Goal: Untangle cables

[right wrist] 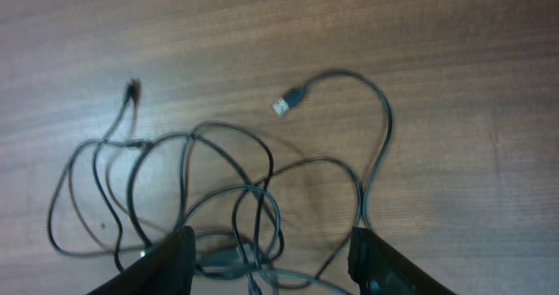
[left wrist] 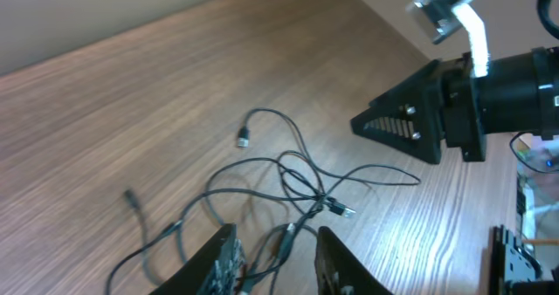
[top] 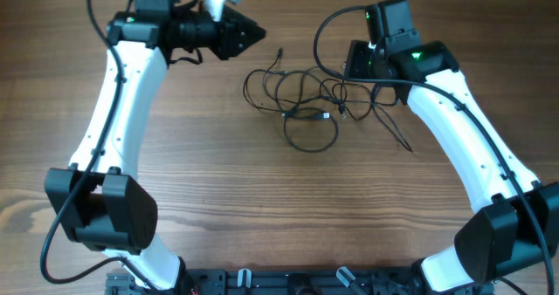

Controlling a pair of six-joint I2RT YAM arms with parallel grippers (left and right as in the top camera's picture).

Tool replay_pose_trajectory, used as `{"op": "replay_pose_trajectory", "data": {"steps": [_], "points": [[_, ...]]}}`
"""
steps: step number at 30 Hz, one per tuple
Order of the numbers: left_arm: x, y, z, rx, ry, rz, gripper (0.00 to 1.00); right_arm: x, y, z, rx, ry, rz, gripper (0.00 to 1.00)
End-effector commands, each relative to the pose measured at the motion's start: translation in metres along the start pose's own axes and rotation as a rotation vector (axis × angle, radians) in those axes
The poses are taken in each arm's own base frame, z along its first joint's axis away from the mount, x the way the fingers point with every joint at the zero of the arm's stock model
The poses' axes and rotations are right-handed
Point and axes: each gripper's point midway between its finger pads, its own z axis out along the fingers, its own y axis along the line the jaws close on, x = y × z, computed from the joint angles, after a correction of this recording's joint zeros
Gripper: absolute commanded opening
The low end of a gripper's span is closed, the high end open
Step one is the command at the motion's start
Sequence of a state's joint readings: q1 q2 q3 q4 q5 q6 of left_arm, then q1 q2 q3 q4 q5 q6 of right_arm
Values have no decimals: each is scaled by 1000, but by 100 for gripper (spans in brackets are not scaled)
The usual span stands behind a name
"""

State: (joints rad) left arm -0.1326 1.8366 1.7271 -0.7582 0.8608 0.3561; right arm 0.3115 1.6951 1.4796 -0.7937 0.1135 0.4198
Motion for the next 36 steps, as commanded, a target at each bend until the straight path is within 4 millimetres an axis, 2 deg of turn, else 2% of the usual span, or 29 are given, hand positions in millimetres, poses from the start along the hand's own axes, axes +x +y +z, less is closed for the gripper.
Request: {"op": "replay_pose_trajectory", "data": {"steps": [1, 11, 16, 20, 24, 27, 33, 36], "points": [[-1, -10, 14, 8, 19, 33, 32, 2, 1, 0, 7, 2, -35, 59], [9, -16, 44, 53, 55, 21, 32, 25, -12, 16, 60, 111, -38, 58], [13, -21, 64, 80, 70, 22, 34, 25, -12, 19, 63, 109, -41, 57], [20, -28, 88, 111, 89, 34, 35, 26, -17, 18, 88, 111, -40, 57], [26, -23, 109, 86, 105, 13, 34, 24, -30, 17, 165, 92, 4, 57], [33, -17, 125, 62, 118, -11, 34, 21, -50, 15, 245, 75, 62, 57], [48, -4, 141, 40, 147, -30, 33, 16, -78, 14, 290, 82, 124, 57], [55, 2, 147, 33, 163, -46, 33, 16, -83, 15, 290, 86, 135, 57]]}}
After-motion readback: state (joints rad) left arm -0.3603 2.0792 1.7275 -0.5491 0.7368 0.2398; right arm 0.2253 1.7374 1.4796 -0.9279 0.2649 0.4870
